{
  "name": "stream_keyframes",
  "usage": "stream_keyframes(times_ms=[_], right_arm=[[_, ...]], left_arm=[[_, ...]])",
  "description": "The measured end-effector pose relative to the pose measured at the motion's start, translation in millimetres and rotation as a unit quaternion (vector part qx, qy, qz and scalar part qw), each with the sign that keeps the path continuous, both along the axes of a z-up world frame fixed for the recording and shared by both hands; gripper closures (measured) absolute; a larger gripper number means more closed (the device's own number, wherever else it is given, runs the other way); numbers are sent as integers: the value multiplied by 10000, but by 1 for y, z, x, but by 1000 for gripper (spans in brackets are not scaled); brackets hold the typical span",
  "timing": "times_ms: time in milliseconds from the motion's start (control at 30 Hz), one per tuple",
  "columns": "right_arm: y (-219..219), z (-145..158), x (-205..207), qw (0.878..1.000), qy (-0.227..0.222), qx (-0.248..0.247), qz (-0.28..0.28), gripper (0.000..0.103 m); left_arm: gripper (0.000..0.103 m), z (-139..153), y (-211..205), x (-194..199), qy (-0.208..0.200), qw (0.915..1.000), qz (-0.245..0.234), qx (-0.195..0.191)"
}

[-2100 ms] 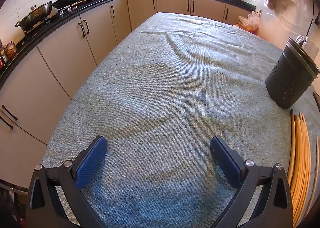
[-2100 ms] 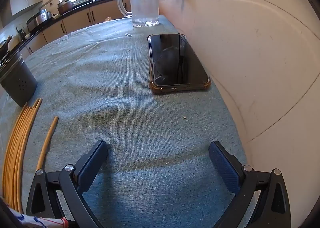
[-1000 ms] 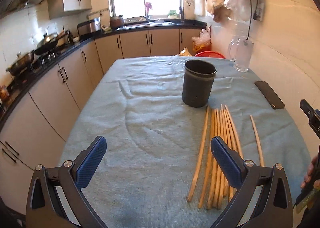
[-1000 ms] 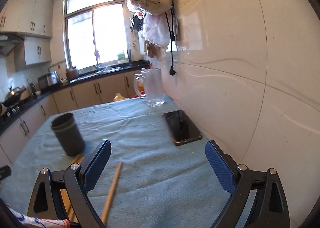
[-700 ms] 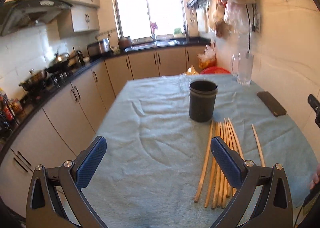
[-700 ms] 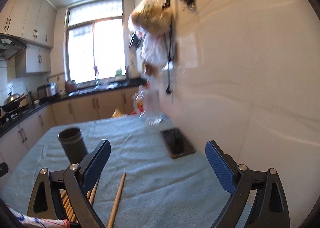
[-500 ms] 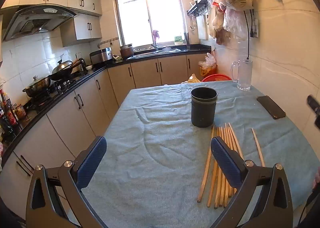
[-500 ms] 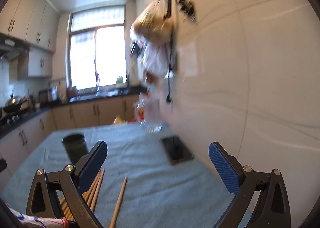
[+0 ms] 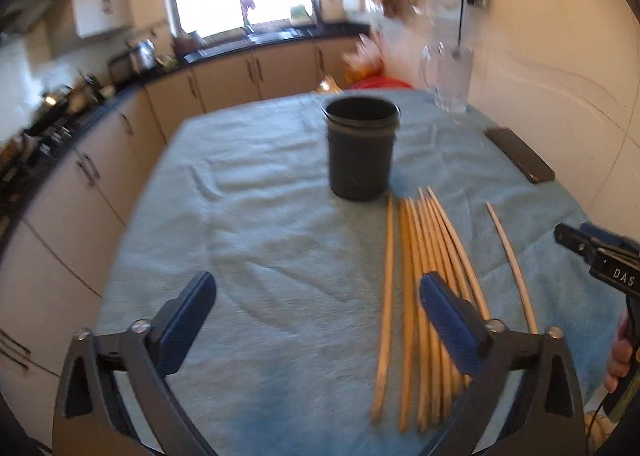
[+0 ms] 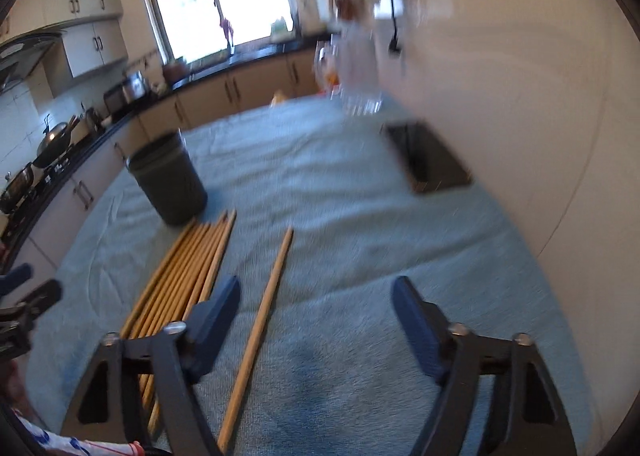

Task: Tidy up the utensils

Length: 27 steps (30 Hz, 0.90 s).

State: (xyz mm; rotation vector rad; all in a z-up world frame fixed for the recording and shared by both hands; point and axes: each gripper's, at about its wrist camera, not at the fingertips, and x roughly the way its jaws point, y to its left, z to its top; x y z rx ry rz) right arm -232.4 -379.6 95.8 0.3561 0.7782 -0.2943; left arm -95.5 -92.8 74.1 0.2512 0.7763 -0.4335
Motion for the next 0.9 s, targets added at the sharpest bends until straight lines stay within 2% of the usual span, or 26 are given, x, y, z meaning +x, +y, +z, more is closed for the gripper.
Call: stream_keyframes(times_ms=[67, 200, 300, 367, 433, 533, 633, 733, 833, 867, 900], right_arm=[[-4, -10, 7, 9993, 132, 319, 140, 36], [-2, -24, 22, 9972, 346, 552, 379, 38], [4, -28, 29, 9966, 414, 514, 502, 38], [7, -29, 32, 9960, 443, 514, 576, 39], [10, -31, 35, 9955, 484, 510, 635, 40], [15, -34, 40, 9949, 559, 439, 712, 48], [21, -37, 45, 9940, 647, 381, 801, 53], [28, -39, 51, 9937, 731, 140, 841, 56], [33, -39, 58, 9927, 830, -27, 870, 74], [35, -40, 62, 9922, 877, -143, 869, 84], [37, -40, 65, 9917, 910, -224, 879, 90]], left_arm=[[27, -10, -9, 14, 345, 9992, -183, -88], [47, -33, -32, 40, 951, 9942, -468, -198], [57, -46, -48, 49, 1179, 9906, -677, -160], [74, -56, -59, 54, 1307, 9884, -772, -76], [82, -63, -64, 57, 1424, 9864, -823, -27], [94, -62, -66, 62, 1560, 9845, -791, -150], [94, -65, -66, 65, 1665, 9830, -755, -188], [95, -68, -73, 62, 1524, 9854, -756, -44], [96, -69, -80, 63, 1503, 9866, -634, 55], [96, -69, -81, 64, 1532, 9866, -561, 37], [96, -69, -81, 66, 1596, 9861, -470, -11]])
